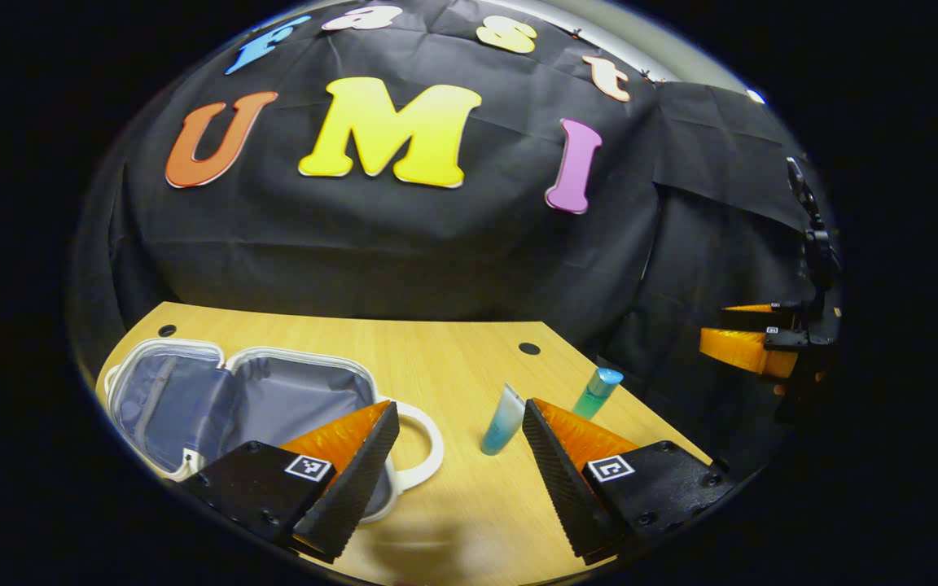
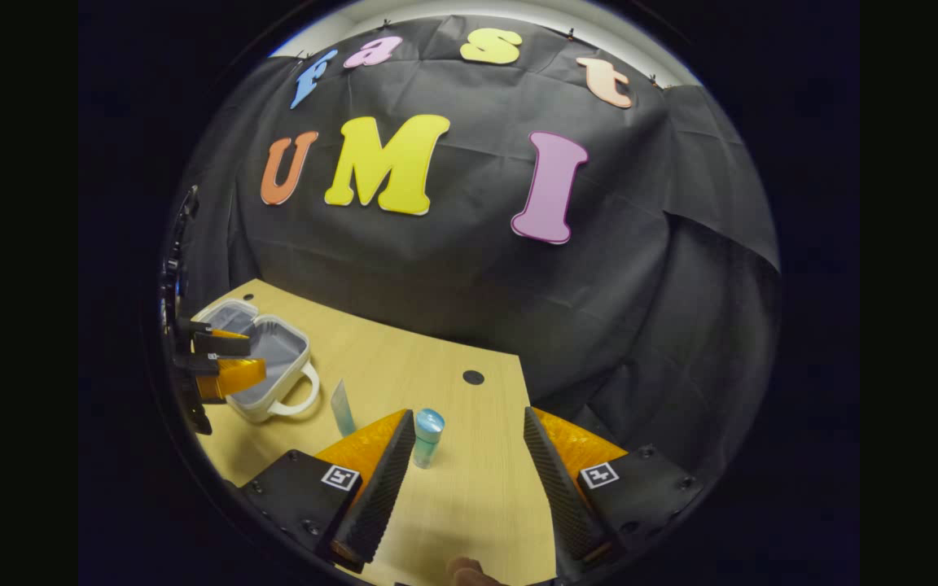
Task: First open the suitcase, pack the skin care products into it, and then close the suitcase.
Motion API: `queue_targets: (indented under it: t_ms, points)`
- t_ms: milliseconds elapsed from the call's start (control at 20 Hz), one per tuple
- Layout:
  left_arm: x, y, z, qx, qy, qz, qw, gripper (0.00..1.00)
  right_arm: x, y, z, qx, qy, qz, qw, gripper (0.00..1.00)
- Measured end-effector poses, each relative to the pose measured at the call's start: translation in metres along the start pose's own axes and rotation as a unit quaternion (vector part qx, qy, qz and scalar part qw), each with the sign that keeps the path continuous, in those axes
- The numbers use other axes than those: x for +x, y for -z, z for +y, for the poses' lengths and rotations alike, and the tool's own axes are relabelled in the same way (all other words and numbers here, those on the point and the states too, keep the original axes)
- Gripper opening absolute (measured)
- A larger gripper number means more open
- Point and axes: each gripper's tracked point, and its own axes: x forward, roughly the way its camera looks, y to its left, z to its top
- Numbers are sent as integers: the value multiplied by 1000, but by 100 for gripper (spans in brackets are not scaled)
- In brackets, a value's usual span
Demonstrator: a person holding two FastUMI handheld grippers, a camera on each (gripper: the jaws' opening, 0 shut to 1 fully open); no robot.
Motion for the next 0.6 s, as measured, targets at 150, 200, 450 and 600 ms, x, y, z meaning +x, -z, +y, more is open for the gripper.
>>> queue_targets:
  t_ms: [150,200,450,600]
  points:
    - [26,24,-27,11,20,20,1000,98,10,12,-6,-9,-8,10,1000,79]
    - [37,36,-34,11,24,28,999,98,15,14,-8,-11,-11,12,1000,80]
    - [95,67,-39,7,-3,54,999,99,42,32,-16,2,-26,32,999,80]
    - [131,79,-32,-17,-24,56,998,98,62,39,-15,3,-34,38,999,80]
